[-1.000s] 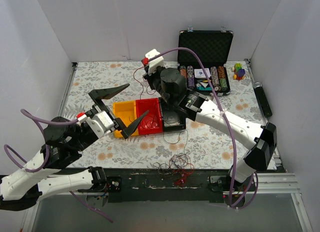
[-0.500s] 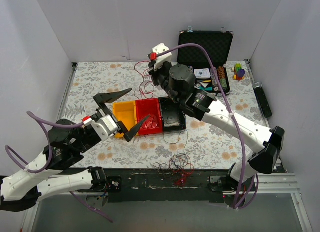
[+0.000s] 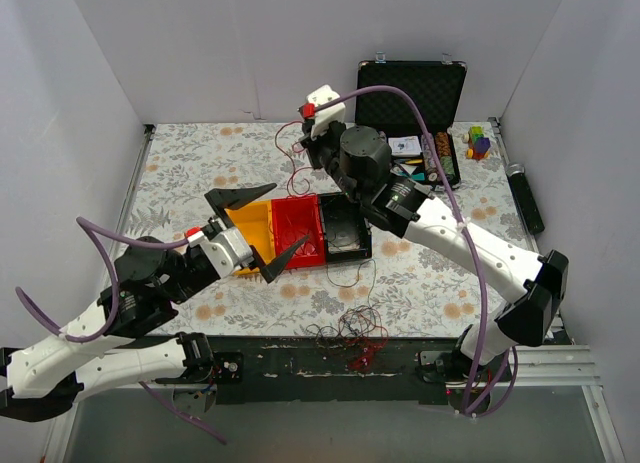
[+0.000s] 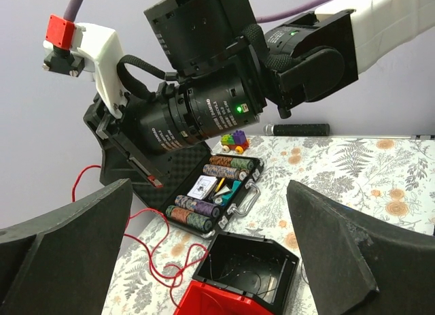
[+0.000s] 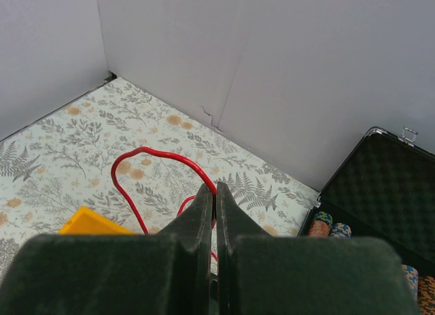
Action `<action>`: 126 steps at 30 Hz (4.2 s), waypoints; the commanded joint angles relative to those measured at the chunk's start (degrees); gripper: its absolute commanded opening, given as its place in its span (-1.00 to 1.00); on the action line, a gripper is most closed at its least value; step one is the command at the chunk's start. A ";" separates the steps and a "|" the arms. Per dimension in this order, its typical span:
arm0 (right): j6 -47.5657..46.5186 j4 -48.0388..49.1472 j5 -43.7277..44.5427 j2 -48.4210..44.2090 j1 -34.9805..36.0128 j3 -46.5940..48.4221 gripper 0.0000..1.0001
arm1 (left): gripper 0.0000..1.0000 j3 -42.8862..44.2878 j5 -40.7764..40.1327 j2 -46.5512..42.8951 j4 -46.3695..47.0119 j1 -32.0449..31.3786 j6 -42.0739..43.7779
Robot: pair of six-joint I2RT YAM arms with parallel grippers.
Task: Untangle the cables
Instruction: Place the cable in the bin.
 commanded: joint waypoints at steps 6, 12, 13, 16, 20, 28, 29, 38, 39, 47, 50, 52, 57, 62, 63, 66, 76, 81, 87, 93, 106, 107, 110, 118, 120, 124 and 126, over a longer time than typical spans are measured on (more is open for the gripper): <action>0.06 1.63 -1.84 -2.27 -1.08 0.07 -0.97 | 0.96 -0.51 -0.08 0.70 1.05 0.30 -2.04; 1.12 -0.04 -5.71 0.71 -1.08 0.52 -0.97 | 0.96 -0.51 -0.61 0.52 1.31 0.30 -2.05; 1.30 -0.21 -6.50 1.24 -1.08 0.60 -0.97 | 0.96 -0.51 -0.70 0.44 1.40 0.39 -1.96; 1.56 -1.62 -8.00 3.26 -1.08 0.60 -0.97 | 0.96 -0.51 -1.05 0.26 1.67 0.56 -1.78; 2.61 -2.32 -8.97 4.76 -1.08 -0.36 -0.97 | 0.96 -0.42 -1.05 0.17 1.67 1.09 -1.96; 3.85 -1.10 -8.00 2.39 -1.08 -2.39 -0.97 | 0.96 -0.77 -0.43 0.26 1.84 1.36 -2.05; 3.85 -1.01 -7.92 1.69 -1.08 -2.39 -0.97 | 0.96 -0.69 -0.43 0.26 1.93 1.44 -2.05; 7.62 -2.41 -13.80 1.77 -1.08 -2.74 -0.97 | 0.96 -0.95 -0.08 0.26 2.37 1.80 -1.87; 8.41 -2.24 -13.98 2.04 -1.08 -3.09 -0.97 | 0.96 -0.95 -0.08 0.26 2.37 1.88 -1.87; 16.14 1.01 -17.23 4.67 -3.01 -7.57 -0.97 | 0.96 -0.77 0.18 0.00 2.55 2.50 -1.43; 18.43 2.24 -17.58 5.81 -4.67 -9.67 -0.97 | 0.96 -0.77 0.27 -0.09 2.72 2.76 -1.61; 18.87 2.42 -16.71 6.69 -5.73 -10.73 -0.97 | 0.96 -0.69 0.53 -0.27 2.63 2.85 -1.69; 17.82 1.28 -16.18 9.85 -7.14 -10.39 -0.97 | 0.96 -0.77 0.89 -0.35 2.37 3.20 -1.96; 16.50 -2.49 -17.14 15.12 -7.14 -5.12 -0.97 | 0.96 -0.42 1.24 -0.27 2.28 3.29 -1.87; 16.59 -4.41 -16.79 16.61 -7.06 -3.81 -0.97 | 0.96 -0.42 1.50 -0.18 2.28 3.29 -1.78; 17.64 -6.80 -17.23 19.43 -7.05 -2.30 -0.97 | 0.96 -0.24 1.68 -0.18 2.02 3.38 -1.61; 23.44 -11.02 -15.39 24.80 -5.56 -2.47 -0.97 | 0.96 -0.42 2.03 0.35 2.28 3.38 -1.52; 24.58 -14.36 -13.98 26.73 -4.24 0.07 -0.97 | 0.96 -0.33 2.29 0.70 2.11 3.38 -1.52; 26.43 -21.64 -11.79 27.53 -4.15 6.47 -0.97 | 0.96 -0.86 1.94 0.96 2.02 3.38 -1.43; 28.10 -26.76 -11.16 25.07 -3.63 9.57 -0.30 | 0.96 -1.12 1.15 1.58 2.55 3.47 -1.87; 29.25 -30.36 -8.28 16.64 -3.71 7.90 0.00 | 0.96 0.46 6.57 3.07 -0.96 4.78 -2.14; 29.16 -30.80 -7.83 14.63 -3.98 7.55 0.01 | 0.96 -0.24 9.21 3.16 -2.19 4.78 -1.09; 29.33 -29.49 -8.09 6.11 -5.12 3.35 0.11 | 0.96 -7.34 15.55 1.94 -4.75 4.70 3.56; 36.26 -29.48 -3.71 -16.31 -6.61 -17.30 0.18 | 0.93 -25.81 27.51 8.68 1.38 4.78 12.80; 38.81 -30.71 -2.03 -21.84 -6.70 -22.31 0.18 | 0.96 -26.87 28.48 14.38 5.42 4.78 12.98; 44.97 -32.65 0.96 -31.95 -6.79 -32.25 0.18 | 0.96 -20.40 28.66 27.39 11.94 4.96 7.37; 47.43 -32.73 1.49 -36.09 -6.79 -36.65 0.18 | 0.96 -16.79 28.57 32.84 13.88 5.31 4.99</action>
